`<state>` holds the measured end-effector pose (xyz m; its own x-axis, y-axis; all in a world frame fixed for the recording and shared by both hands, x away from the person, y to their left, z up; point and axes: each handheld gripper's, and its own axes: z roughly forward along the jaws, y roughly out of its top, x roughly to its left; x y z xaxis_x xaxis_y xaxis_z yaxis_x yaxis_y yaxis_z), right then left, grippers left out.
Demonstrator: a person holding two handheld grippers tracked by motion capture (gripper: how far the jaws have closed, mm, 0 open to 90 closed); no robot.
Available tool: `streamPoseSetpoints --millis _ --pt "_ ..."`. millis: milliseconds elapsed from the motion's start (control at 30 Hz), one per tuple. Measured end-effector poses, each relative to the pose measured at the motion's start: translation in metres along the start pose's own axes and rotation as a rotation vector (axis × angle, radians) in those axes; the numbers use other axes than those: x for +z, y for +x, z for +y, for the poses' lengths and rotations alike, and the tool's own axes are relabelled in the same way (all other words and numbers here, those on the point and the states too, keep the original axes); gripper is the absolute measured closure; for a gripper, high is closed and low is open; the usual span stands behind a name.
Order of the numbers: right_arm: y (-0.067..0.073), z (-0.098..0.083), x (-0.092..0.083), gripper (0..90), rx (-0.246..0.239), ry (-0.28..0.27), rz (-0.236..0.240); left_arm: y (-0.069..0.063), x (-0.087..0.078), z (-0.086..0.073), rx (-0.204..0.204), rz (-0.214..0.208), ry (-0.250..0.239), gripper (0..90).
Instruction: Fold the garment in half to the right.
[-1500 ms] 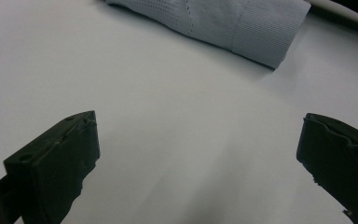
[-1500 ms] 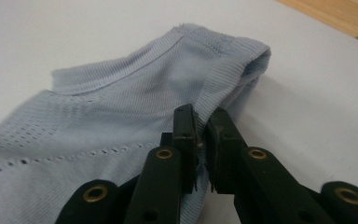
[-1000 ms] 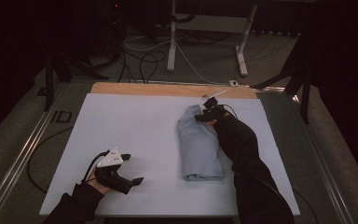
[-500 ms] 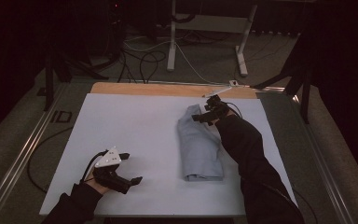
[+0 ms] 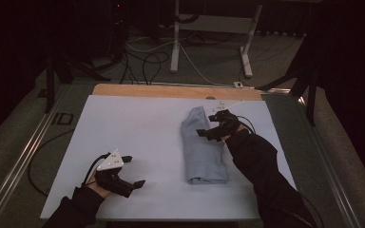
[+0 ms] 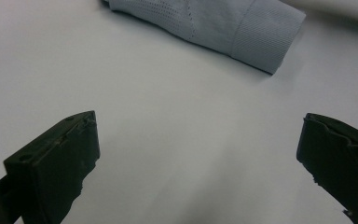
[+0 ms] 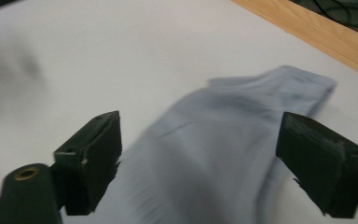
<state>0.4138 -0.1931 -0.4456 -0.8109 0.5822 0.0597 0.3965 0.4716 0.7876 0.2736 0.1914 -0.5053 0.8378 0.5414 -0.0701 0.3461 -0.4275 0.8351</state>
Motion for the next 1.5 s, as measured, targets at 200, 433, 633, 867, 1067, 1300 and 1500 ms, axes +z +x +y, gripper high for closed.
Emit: streamPoseSetpoints --millis 200,433,633,867,1067,1300,1500 --pt "0.029 -0.01 -0.012 29.3 -0.043 -0.027 0.059 0.0 0.0 0.0 -0.004 -0.002 -0.003 0.6" --pt "0.059 -0.032 -0.017 61.8 -0.131 -0.018 0.114 0.0 0.001 -0.001 -0.002 -0.005 0.002 0.6" --pt "0.067 -0.05 -0.013 86.1 -0.186 0.034 0.141 0.0 0.002 -0.001 -0.005 -0.008 0.004 0.6" --pt "0.071 -0.077 0.004 90.0 -0.208 0.109 0.186 0.001 0.002 -0.002 -0.007 -0.008 0.003 0.6" --pt "0.073 -0.092 0.012 90.0 -0.2 0.153 0.21 0.0 0.002 -0.002 -0.003 -0.011 0.004 0.6" --pt "0.077 -0.097 0.009 90.0 -0.208 0.161 0.241 0.0 0.002 -0.002 -0.005 -0.007 0.004 0.6" --pt "0.082 -0.1 0.007 90.0 -0.241 0.165 0.253 -0.001 0.002 -0.001 0.001 -0.007 0.005 0.6"
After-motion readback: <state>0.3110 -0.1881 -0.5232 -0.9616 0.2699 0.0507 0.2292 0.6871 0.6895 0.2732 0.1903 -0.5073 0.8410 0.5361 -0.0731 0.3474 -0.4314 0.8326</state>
